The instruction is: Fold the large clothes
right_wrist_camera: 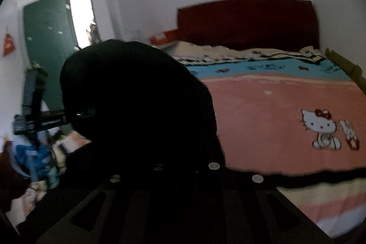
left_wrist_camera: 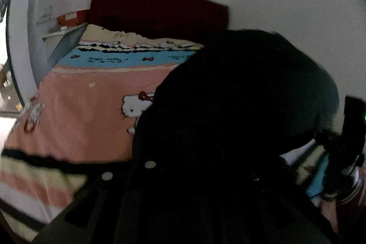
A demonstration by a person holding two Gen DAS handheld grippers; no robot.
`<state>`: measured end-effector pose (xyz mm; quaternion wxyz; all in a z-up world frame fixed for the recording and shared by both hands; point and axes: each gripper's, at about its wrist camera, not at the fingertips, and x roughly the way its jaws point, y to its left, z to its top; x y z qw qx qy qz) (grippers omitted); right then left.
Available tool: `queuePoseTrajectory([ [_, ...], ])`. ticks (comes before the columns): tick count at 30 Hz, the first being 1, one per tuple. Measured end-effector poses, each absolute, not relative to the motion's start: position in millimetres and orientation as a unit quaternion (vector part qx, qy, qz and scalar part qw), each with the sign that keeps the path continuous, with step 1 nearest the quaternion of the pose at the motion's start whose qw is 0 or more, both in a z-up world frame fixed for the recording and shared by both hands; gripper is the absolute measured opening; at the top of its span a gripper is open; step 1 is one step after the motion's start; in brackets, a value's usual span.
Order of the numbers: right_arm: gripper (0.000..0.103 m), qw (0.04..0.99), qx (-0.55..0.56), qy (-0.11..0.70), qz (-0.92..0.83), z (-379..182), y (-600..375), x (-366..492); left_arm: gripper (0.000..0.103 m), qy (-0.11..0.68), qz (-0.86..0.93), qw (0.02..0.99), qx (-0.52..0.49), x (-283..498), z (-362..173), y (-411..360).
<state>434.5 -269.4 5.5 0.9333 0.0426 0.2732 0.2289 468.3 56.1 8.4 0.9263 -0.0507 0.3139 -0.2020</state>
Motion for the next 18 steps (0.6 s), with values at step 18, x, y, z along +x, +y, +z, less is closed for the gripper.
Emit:
queuePoseTrajectory([
  [18,0.009,0.916,-0.008,0.324,0.239,-24,-237,252,0.010,0.331,-0.226,0.916,-0.026,295,-61,84],
])
